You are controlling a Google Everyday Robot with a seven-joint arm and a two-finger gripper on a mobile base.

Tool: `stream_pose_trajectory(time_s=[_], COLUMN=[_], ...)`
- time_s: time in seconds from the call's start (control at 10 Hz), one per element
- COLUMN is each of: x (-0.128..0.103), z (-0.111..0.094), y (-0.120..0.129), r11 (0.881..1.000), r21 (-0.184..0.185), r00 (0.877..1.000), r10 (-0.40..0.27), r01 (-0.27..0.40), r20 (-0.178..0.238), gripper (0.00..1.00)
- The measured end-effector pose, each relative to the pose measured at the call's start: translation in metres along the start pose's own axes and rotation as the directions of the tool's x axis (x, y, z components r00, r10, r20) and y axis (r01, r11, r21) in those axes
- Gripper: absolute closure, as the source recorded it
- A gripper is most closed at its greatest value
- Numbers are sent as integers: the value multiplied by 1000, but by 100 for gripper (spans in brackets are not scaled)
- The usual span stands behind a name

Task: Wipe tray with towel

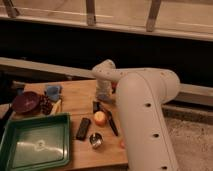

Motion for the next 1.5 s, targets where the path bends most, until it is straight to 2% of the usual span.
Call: stream_pose_trajectory(time_s=[0.2, 0.4, 0.7, 0.9, 1.1, 1.3, 1.4, 1.5], x=[2, 4, 6, 7, 4, 4, 7, 11], z=[3, 6, 7, 4, -14, -54, -73, -95], y=[5, 3, 7, 8, 13, 28, 33, 41], r11=[1000, 999, 998, 998, 997, 990, 985, 976], r21=[8, 14, 10, -3, -27, -59, -62, -71], r00=[1000, 999, 998, 998, 997, 991, 986, 978], r10=[-27, -45, -62, -64, -79, -129, -159, -200], r01=[27, 45, 62, 63, 79, 131, 161, 204], r20=[-4, -11, -15, -14, 5, 38, 47, 60], gripper=[49, 71, 97, 100, 100, 100, 100, 100])
